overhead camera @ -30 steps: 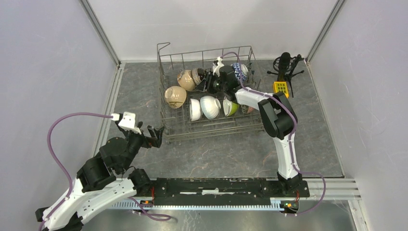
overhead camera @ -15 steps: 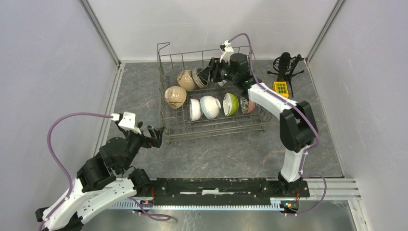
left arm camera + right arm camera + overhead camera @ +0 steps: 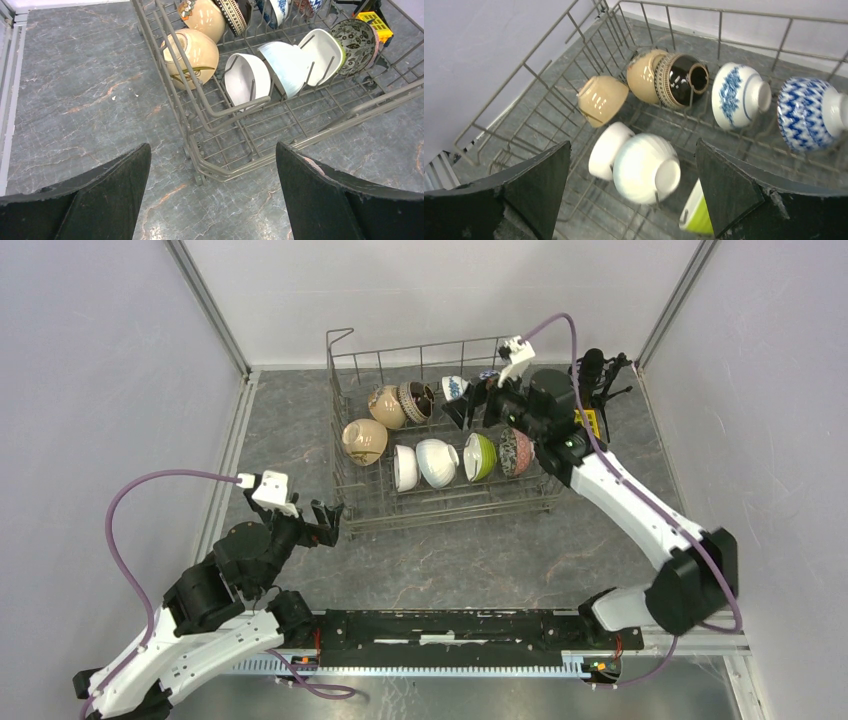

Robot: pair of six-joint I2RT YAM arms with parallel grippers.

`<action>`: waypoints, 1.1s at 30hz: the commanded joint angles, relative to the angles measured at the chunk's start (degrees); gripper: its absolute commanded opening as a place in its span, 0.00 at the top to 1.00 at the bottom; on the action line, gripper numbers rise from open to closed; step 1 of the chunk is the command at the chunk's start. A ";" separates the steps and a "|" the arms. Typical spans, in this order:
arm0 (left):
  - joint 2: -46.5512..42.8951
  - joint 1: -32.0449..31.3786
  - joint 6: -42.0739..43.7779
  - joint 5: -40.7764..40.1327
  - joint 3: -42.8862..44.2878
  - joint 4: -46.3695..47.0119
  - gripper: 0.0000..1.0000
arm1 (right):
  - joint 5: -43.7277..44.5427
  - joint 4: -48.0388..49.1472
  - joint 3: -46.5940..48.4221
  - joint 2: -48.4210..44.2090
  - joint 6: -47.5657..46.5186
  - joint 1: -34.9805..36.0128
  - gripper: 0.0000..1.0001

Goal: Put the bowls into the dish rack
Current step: Reset both arms

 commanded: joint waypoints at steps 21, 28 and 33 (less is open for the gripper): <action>-1.85 0.31 -0.96 -2.72 0.23 0.28 0.00 | 23.06 -18.57 -31.31 -49.61 0.58 -0.10 0.02; -1.84 0.30 -0.92 -2.73 0.06 0.46 0.00 | 25.17 -20.58 -35.23 -55.31 2.98 -0.12 0.02; -1.90 0.30 -0.79 -2.56 0.08 0.52 0.00 | 23.15 -20.21 -36.41 -58.95 1.39 -0.10 0.02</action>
